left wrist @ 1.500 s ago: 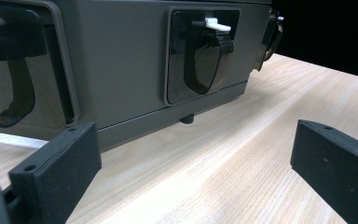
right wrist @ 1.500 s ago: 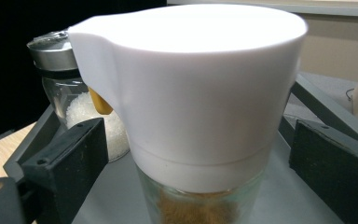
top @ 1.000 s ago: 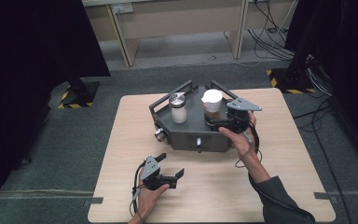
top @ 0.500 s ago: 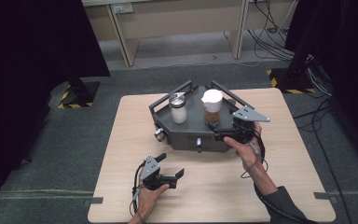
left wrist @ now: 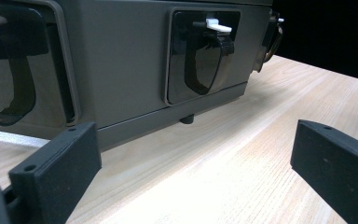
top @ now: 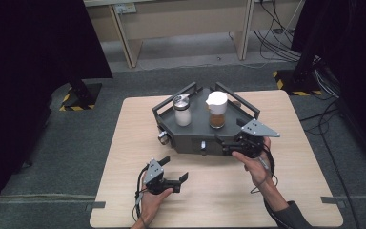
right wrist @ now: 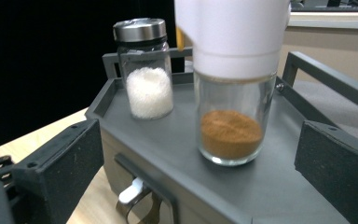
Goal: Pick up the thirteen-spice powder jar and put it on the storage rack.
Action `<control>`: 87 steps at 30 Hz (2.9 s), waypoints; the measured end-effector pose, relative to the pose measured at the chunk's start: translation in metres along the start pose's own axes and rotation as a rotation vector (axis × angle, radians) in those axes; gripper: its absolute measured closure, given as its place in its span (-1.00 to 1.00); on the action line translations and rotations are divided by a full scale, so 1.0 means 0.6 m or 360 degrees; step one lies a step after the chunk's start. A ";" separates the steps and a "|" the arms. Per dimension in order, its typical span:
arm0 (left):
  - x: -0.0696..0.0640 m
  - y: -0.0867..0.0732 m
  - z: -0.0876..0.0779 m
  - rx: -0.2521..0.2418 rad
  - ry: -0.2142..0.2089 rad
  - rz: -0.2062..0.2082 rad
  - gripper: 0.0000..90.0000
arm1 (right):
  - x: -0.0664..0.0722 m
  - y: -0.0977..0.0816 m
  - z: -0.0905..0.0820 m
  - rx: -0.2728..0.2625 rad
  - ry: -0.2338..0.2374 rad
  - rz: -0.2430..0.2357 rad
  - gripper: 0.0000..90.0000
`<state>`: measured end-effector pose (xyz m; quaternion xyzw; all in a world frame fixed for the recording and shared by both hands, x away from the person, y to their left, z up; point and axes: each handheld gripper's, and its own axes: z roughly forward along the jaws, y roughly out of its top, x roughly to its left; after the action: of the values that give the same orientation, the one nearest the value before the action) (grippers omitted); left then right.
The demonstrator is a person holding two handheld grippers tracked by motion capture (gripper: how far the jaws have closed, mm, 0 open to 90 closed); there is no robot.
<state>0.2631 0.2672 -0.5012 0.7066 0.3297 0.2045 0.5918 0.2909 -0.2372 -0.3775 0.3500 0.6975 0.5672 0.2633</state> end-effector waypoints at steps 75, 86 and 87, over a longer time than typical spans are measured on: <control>0.002 -0.001 -0.006 -0.0027 0.0009 -0.0017 -0.97 | 0.027 -0.171 -0.065 0.0085 0.0104 0.0073 -0.97; 0.001 -0.001 -0.006 -0.0027 0.0007 -0.0007 -0.97 | 0.029 -0.172 -0.067 0.0080 0.0094 0.0067 -0.97; 0.001 -0.001 -0.006 -0.0026 0.0007 -0.0008 -0.97 | 0.029 -0.172 -0.067 0.0081 0.0093 0.0067 -0.97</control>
<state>0.2611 0.2702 -0.5009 0.7004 0.3310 0.2072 0.5974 0.2299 -0.2597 -0.4686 0.3545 0.7116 0.5646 0.2220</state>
